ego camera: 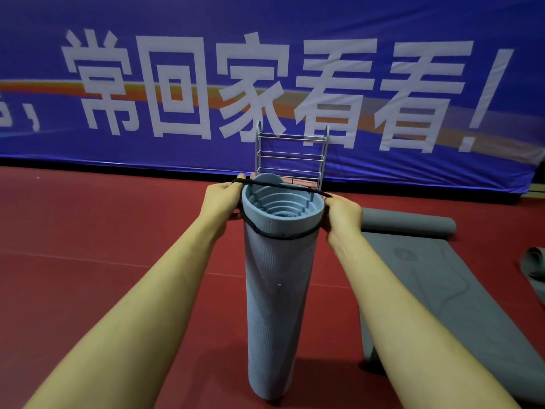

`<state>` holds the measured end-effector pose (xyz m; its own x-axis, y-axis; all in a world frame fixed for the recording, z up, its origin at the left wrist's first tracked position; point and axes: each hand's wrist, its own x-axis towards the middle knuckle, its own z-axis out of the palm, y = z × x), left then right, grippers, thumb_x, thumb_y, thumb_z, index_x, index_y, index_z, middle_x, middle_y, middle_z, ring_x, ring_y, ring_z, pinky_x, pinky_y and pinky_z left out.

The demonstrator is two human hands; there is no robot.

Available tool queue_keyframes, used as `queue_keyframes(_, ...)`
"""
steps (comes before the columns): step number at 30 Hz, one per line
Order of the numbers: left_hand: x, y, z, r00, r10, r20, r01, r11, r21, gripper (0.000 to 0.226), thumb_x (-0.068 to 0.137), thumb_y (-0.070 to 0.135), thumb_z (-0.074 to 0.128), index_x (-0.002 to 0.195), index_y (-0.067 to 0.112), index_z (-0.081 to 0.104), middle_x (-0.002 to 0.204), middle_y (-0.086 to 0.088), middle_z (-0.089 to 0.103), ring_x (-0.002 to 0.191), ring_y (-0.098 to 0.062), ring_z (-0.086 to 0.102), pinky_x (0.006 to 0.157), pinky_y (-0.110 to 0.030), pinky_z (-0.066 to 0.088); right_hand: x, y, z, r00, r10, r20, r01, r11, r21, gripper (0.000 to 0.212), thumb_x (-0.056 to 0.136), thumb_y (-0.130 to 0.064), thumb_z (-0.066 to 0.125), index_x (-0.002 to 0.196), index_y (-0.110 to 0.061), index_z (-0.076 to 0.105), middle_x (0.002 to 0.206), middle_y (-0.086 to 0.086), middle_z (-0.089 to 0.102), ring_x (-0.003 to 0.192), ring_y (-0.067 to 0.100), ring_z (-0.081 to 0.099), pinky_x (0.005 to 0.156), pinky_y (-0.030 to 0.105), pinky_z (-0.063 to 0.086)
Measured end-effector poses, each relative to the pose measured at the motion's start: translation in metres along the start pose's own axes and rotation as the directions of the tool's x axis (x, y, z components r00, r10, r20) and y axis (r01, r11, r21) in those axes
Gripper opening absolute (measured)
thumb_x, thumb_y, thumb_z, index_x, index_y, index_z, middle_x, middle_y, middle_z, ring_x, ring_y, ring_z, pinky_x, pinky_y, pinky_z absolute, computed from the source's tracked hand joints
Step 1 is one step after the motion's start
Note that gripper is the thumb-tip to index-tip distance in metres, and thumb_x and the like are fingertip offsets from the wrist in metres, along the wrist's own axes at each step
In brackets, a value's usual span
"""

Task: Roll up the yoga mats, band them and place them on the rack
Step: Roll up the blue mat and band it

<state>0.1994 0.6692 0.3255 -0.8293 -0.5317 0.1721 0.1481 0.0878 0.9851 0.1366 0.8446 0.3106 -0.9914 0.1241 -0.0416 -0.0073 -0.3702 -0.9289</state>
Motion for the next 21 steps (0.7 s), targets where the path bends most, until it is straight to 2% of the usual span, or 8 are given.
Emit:
queue_keyframes(2,-0.001,0.007,0.001,0.999,-0.046,-0.027,0.046,0.999,0.009,0.038,0.097,0.036,0.051,0.065,0.017,0.059,0.053,0.006,0.059,0.053,-0.011,0.053,0.049,-0.021,0.048,-0.003,-0.004,-0.001,0.997,0.068,-0.032,-0.068,0.998,0.011,0.013,0.083,0.008,0.054,0.082,0.0,0.064,0.061,0.005,0.057,0.05,0.016,0.052,0.041,0.019,0.045)
queue_keyframes(4,-0.001,0.012,0.003,0.996,-0.083,-0.037,0.084,0.996,0.025,0.042,0.097,0.039,0.048,0.064,0.016,0.059,0.051,0.005,0.059,0.053,-0.014,0.053,0.049,-0.023,0.045,-0.006,-0.007,-0.002,0.997,0.079,-0.028,-0.08,0.996,-0.041,0.02,0.082,0.007,0.056,0.067,-0.004,0.059,0.061,0.004,0.055,0.05,0.016,0.049,0.041,0.02,0.042)
queue_keyframes(6,-0.002,0.017,0.005,0.992,-0.122,-0.028,0.123,0.991,0.055,0.043,0.097,0.043,0.047,0.07,0.013,0.061,0.063,-0.002,0.06,0.057,-0.017,0.054,0.051,-0.024,0.043,-0.007,-0.01,-0.002,0.997,0.07,-0.023,-0.072,0.991,-0.115,0.025,0.081,0.006,0.056,0.061,-0.007,0.051,0.061,0.003,0.051,0.052,0.016,0.045,0.045,0.023,0.038)
queue_keyframes(9,-0.003,0.02,0.005,0.986,-0.166,-0.031,0.168,0.981,0.097,0.042,0.095,0.045,0.051,0.073,0.01,0.057,0.065,-0.005,0.057,0.055,-0.019,0.054,0.051,-0.025,0.043,-0.008,-0.012,-0.001,0.998,0.059,-0.002,-0.058,0.979,-0.194,0.027,0.078,0.004,0.059,0.059,-0.01,0.045,0.06,0.002,0.045,0.054,0.016,0.039,0.047,0.026,0.032)
queue_keyframes(12,-0.005,0.022,0.007,0.971,-0.236,0.027,0.231,0.964,0.132,0.024,0.086,0.025,0.062,0.075,0.004,0.058,0.075,-0.012,0.061,0.066,-0.025,0.057,0.06,-0.028,0.045,-0.009,-0.013,-0.003,0.995,0.096,0.027,-0.086,0.963,-0.256,0.02,0.08,-0.002,0.059,0.063,-0.009,0.053,0.058,0.002,0.05,0.053,0.018,0.046,0.051,0.028,0.038)
queue_keyframes(15,-0.005,0.02,0.006,0.954,-0.294,0.061,0.285,0.95,0.125,0.009,0.08,0.014,0.062,0.083,0.006,0.063,0.081,-0.016,0.06,0.072,-0.025,0.054,0.065,-0.034,0.047,-0.008,-0.013,-0.006,0.992,0.111,0.057,-0.09,0.952,-0.292,0.011,0.08,-0.006,0.06,0.071,-0.009,0.054,0.057,0.002,0.049,0.052,0.018,0.045,0.051,0.028,0.038)
queue_keyframes(18,-0.004,0.017,0.007,0.945,-0.32,0.063,0.315,0.946,0.07,0.013,0.076,0.011,0.071,0.074,0.002,0.061,0.08,-0.018,0.063,0.071,-0.026,0.057,0.071,-0.037,0.053,-0.005,-0.013,-0.006,0.991,0.112,0.071,-0.087,0.953,-0.291,0.015,0.076,-0.008,0.062,0.068,-0.011,0.049,0.059,0.003,0.047,0.056,0.019,0.041,0.055,0.03,0.036)
queue_keyframes(21,-0.002,0.01,0.007,0.972,-0.235,0.007,0.235,0.972,-0.008,0.036,0.06,0.005,0.077,0.059,0.011,0.042,0.062,-0.007,0.046,0.059,-0.018,0.041,0.057,-0.027,0.04,0.0,-0.006,-0.011,0.993,0.021,0.112,0.009,0.963,-0.268,0.016,0.073,-0.003,0.062,0.065,-0.011,0.051,0.059,0.005,0.046,0.054,0.016,0.04,0.047,0.021,0.035)
